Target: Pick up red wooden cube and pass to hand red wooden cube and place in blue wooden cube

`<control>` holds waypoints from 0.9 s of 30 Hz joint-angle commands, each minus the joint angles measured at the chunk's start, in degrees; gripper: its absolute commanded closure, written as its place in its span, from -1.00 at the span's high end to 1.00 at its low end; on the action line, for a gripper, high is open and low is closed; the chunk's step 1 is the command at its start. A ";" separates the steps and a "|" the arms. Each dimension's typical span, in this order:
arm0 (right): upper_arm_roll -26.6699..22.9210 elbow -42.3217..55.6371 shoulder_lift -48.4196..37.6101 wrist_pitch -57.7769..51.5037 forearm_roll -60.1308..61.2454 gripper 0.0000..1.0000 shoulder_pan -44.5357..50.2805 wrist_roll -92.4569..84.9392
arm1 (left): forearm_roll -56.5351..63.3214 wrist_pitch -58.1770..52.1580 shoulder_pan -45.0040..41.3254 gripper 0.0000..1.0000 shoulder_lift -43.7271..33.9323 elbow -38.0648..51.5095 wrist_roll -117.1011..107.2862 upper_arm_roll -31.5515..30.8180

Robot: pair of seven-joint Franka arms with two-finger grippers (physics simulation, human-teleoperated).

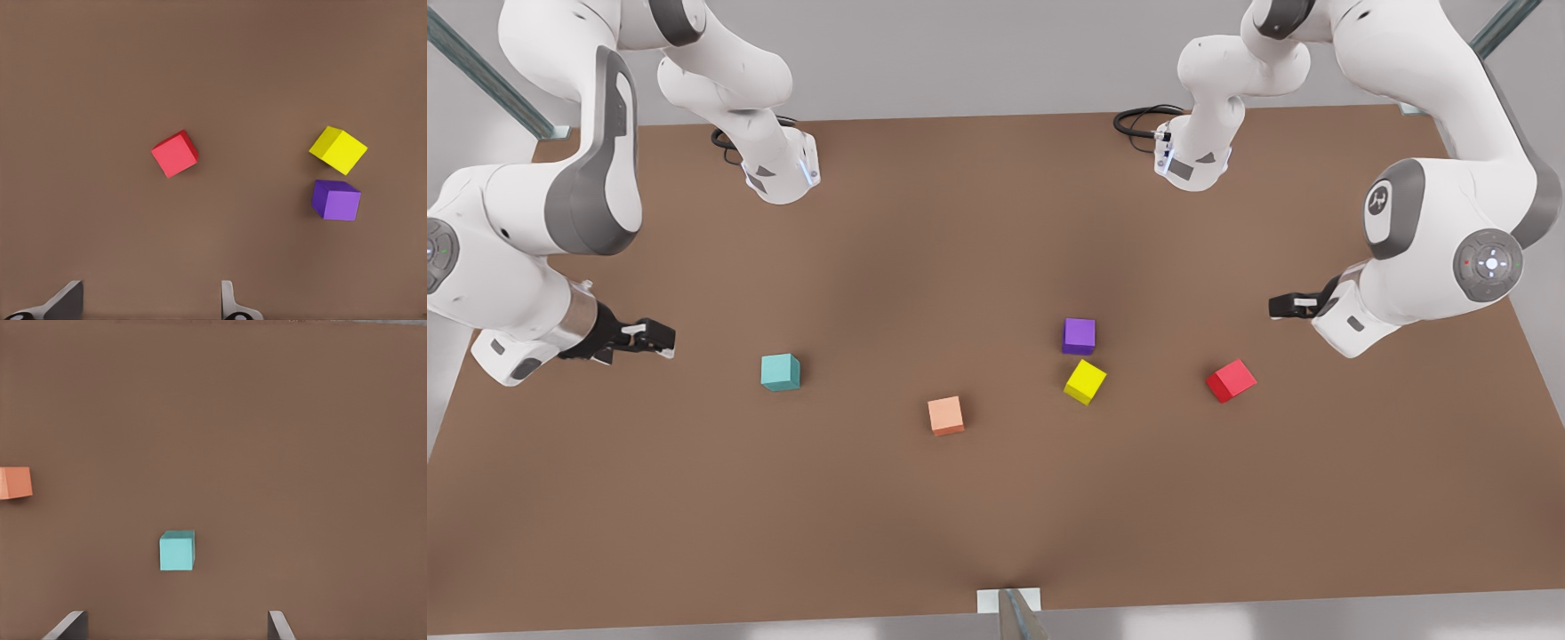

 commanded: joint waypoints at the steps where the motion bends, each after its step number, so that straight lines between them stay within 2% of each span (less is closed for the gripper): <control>1: 0.01 -0.05 -0.07 0.77 -0.03 1.00 -0.03 -1.53 | -0.08 -0.39 -0.01 1.00 -0.06 0.04 -0.25 0.00; 3: -0.34 0.65 -0.07 0.50 0.59 1.00 -0.65 -1.53 | -0.08 -0.30 -0.01 1.00 -0.06 0.04 -0.34 0.00; 5: -0.17 0.65 -0.07 0.41 0.59 1.00 -0.74 -1.62 | -0.17 -1.01 -0.37 1.00 4.60 0.57 -0.69 -0.09; 12: 0.01 0.65 0.10 0.50 0.24 1.00 -0.30 -1.71 | 0.10 8.13 3.59 1.00 17.17 0.22 -1.83 0.00; 13: 0.01 0.65 0.10 0.50 0.32 1.00 -0.30 -1.71 | -1.66 9.79 4.29 1.00 16.99 -2.67 -4.20 -0.09; 16: 0.01 0.65 0.19 0.50 0.32 1.00 -0.30 -1.71 | -1.66 26.06 3.59 1.00 13.30 -16.65 -15.10 0.00; 23: 0.10 0.48 0.63 -0.11 0.32 1.00 -0.21 -1.80 | -2.01 35.82 3.59 1.00 13.56 -21.84 -26.52 0.00; 27: 0.10 0.48 0.72 -0.11 0.32 1.00 -0.21 -1.80 | -2.01 38.72 3.59 1.00 15.06 -21.84 -31.89 0.09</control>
